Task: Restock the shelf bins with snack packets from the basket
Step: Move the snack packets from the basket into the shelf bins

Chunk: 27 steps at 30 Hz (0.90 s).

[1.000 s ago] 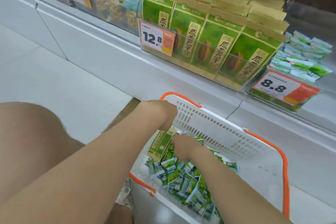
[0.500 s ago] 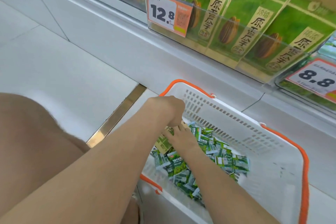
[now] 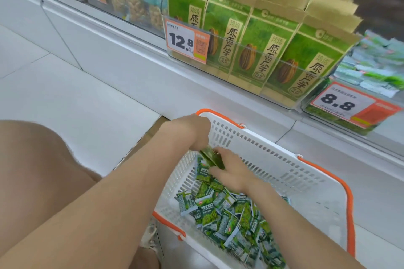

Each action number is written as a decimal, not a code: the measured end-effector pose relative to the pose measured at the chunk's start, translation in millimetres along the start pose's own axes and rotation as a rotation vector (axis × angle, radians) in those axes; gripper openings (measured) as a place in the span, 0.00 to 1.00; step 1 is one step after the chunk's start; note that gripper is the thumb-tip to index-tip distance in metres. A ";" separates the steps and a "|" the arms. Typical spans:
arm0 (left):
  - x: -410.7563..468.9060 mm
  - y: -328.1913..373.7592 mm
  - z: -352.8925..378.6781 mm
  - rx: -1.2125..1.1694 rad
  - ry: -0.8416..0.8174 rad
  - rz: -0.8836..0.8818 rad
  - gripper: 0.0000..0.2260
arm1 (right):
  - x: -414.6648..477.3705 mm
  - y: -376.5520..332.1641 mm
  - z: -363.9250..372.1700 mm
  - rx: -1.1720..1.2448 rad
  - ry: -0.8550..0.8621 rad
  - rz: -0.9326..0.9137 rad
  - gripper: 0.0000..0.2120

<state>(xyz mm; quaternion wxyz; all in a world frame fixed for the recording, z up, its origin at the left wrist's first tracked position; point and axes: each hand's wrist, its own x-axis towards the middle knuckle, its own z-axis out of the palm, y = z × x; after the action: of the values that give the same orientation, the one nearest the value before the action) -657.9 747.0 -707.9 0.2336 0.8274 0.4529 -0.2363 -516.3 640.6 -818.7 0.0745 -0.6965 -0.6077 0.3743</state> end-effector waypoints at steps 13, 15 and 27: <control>-68.6 39.6 -38.1 -1.396 0.355 0.136 0.10 | -89.6 -69.3 -77.1 0.673 0.597 -0.244 0.15; -77.8 44.6 -40.9 -1.434 0.344 0.158 0.09 | -100.9 -76.8 -82.7 0.686 0.656 -0.278 0.14; -111.4 63.6 -85.6 -1.230 0.595 0.483 0.13 | -126.4 -111.1 -164.6 0.382 0.888 -0.413 0.22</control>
<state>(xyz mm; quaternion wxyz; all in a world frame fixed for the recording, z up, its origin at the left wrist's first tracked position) -641.1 696.7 -563.0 0.5693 0.6525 0.3526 0.3548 -501.0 612.1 -585.6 0.5229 -0.6278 -0.5629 0.1247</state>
